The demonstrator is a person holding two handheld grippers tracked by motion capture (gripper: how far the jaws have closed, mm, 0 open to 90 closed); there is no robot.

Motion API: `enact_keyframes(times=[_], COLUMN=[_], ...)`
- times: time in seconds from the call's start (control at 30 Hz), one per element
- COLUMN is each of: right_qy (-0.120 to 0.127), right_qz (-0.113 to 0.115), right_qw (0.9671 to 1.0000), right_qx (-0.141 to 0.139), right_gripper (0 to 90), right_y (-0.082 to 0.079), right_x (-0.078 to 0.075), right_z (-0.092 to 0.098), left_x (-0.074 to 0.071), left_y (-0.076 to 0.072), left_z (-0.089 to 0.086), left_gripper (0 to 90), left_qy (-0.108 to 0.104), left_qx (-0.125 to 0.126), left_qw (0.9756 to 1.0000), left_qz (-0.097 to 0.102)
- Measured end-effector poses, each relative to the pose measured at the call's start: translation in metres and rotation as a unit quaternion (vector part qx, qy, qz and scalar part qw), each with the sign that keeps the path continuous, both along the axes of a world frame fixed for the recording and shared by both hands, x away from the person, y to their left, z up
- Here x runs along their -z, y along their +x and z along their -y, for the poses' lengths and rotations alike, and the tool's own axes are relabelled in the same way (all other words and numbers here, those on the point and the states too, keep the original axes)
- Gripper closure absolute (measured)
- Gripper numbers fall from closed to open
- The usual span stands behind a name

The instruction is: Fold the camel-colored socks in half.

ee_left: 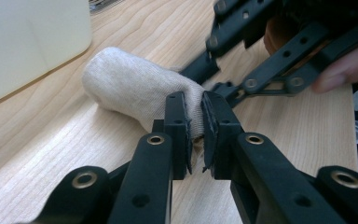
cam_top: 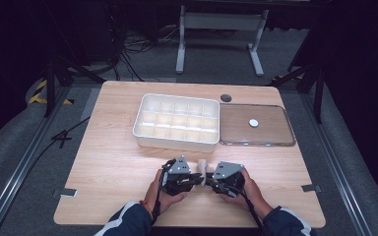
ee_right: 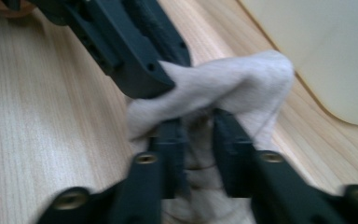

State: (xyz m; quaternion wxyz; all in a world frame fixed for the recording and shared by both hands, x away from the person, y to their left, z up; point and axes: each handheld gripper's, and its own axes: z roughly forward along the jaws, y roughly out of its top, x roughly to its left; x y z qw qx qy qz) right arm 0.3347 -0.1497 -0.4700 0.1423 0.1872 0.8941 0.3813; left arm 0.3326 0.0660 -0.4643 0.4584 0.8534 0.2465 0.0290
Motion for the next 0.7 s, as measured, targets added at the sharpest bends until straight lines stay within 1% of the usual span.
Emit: enact_keyframes(times=[0.03, 0.07, 0.1, 0.13, 0.17, 0.2, 0.23, 0.27, 0.3, 0.33, 0.37, 0.4, 0.43, 0.47, 0.53, 0.57, 0.6, 0.7], right_qy=[0.0, 0.003, 0.012, 0.018, 0.018, 0.021, 0.021, 0.009, 0.009, -0.007, -0.007, -0.012, -0.012, -0.007, -0.01, -0.011, -0.012, -0.01], right_qz=[0.0, -0.001, -0.001, 0.001, 0.001, 0.004, 0.004, -0.004, -0.004, -0.02, -0.02, -0.027, -0.035, -0.044, -0.044, -0.044, -0.045, -0.049], right_qw=[1.0, 1.0, 0.9999, 0.9998, 0.9998, 0.9996, 0.9996, 0.9997, 0.9997, 0.9995, 0.9995, 0.9991, 0.9988, 0.9984, 0.9985, 0.9986, 0.9985, 0.9984], right_qx=[0.0, 0.002, 0.005, 0.011, 0.011, 0.016, 0.016, 0.022, 0.022, 0.024, 0.024, 0.029, 0.032, 0.033, 0.03, 0.028, 0.029, 0.028], right_gripper=[65.0, 62.6, 62.2, 62.8, 62.8, 64.6, 64.6, 65.4, 65.4, 64.4, 64.4, 63.4, 63.4, 63.6, 65.4, 65.7, 66.0, 66.2], right_y=[0.0, 0.001, 0.001, 0.002, 0.002, 0.002, 0.002, 0.002, 0.002, 0.004, 0.004, 0.005, 0.006, 0.007, 0.008, 0.008, 0.008, 0.008], right_x=[0.0, -0.001, -0.004, -0.009, -0.009, -0.014, -0.014, -0.015, -0.015, -0.012, -0.012, -0.011, -0.009, -0.007, -0.005, -0.005, -0.005, -0.003], right_z=[0.0, 0.003, 0.007, 0.014, 0.014, 0.02, 0.02, 0.026, 0.026, 0.03, 0.03, 0.032, 0.033, 0.033, 0.029, 0.028, 0.027, 0.025], left_x=[0.0, 0.0, 0.0, 0.0, 0.0, -0.001, -0.001, -0.001, -0.002, -0.002, -0.002, -0.002, -0.002, -0.002, -0.002, -0.002, -0.003, -0.003], left_y=[0.0, 0.0, 0.0, 0.0, 0.0, 0.0, 0.0, 0.0, 0.0, 0.0, 0.0, 0.0, 0.0, 0.001, 0.0, 0.0, -0.001, -0.002], left_z=[0.0, 0.0, -0.001, -0.001, -0.001, -0.001, -0.001, -0.002, -0.002, -0.003, -0.003, -0.003, -0.002, -0.002, 0.0, 0.002, 0.006, 0.01], left_gripper=[81.8, 81.8, 81.9, 82.0, 81.9, 81.9, 81.9, 81.9, 81.9, 81.9, 81.9, 81.9, 81.9, 81.8, 81.7, 81.7, 81.6, 81.5], left_qy=[0.0, 0.003, 0.005, 0.009, 0.009, 0.011, 0.011, 0.012, 0.011, 0.01, 0.01, 0.01, 0.011, 0.011, 0.007, 0.006, 0.012, 0.008], left_qx=[0.0, -0.002, -0.002, 0.0, 0.0, -0.001, -0.001, -0.002, -0.004, -0.005, -0.005, -0.004, -0.003, -0.001, -0.002, -0.001, 0.001, 0.007], left_qw=[1.0, 1.0, 1.0, 0.9999, 0.9999, 0.9999, 0.9999, 0.9999, 0.9999, 0.9999, 0.9999, 0.9999, 0.9999, 0.9999, 0.9999, 0.9999, 0.9998, 0.9998], left_qz=[0.0, 0.002, 0.004, 0.005, 0.005, 0.008, 0.008, 0.008, 0.008, 0.008, 0.008, 0.008, 0.008, 0.011, 0.009, 0.012, 0.018, 0.019])
